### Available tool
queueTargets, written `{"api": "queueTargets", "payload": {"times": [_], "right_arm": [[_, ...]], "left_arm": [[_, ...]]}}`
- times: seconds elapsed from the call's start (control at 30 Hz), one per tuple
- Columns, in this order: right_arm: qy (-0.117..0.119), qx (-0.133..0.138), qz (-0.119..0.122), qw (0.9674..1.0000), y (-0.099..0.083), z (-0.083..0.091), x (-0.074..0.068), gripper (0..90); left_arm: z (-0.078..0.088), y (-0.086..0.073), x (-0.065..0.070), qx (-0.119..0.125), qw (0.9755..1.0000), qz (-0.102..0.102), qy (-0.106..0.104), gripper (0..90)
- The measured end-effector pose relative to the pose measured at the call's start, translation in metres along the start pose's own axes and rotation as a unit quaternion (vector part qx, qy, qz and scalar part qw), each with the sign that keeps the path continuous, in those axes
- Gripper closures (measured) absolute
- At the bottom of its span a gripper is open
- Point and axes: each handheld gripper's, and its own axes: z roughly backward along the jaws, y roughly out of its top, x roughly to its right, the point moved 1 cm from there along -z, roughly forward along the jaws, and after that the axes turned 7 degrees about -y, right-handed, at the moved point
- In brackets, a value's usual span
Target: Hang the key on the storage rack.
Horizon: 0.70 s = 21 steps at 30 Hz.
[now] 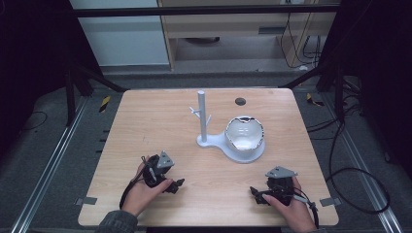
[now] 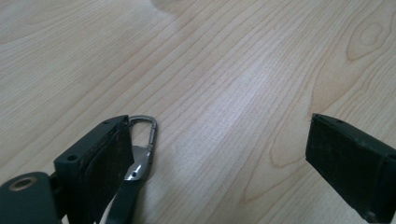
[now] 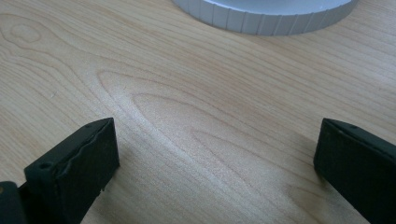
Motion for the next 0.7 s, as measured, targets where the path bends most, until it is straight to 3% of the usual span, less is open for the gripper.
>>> {"api": "queueTargets", "payload": {"times": [0.07, 0.2, 0.33, 0.43, 0.63, 0.7], "right_arm": [[0.001, 0.000, 0.001, 1.0000, 0.000, 0.000, 0.000, 0.4], [0.002, 0.000, 0.001, 1.0000, 0.000, 0.000, 0.000, 0.4], [0.002, 0.001, 0.001, 1.0000, 0.000, 0.000, 0.000, 0.4], [0.002, 0.000, 0.001, 1.0000, 0.000, 0.000, 0.000, 0.4], [0.001, 0.000, 0.001, 1.0000, 0.000, 0.000, 0.000, 0.4], [0.001, 0.000, 0.001, 1.0000, 0.000, 0.000, 0.000, 0.4]], "left_arm": [[0.004, 0.007, -0.005, -0.026, 0.9996, 0.001, -0.009, 6.8], [0.009, 0.018, -0.011, -0.061, 0.9981, -0.005, -0.006, 6.9], [0.010, 0.023, -0.014, -0.106, 0.9942, -0.022, -0.006, 7.7], [0.009, 0.024, -0.017, -0.143, 0.9891, -0.032, 0.006, 9.3], [0.006, 0.022, -0.026, -0.175, 0.9845, 0.003, 0.013, 10.0], [0.006, 0.021, -0.031, -0.196, 0.9806, 0.002, 0.007, 7.9]]}}
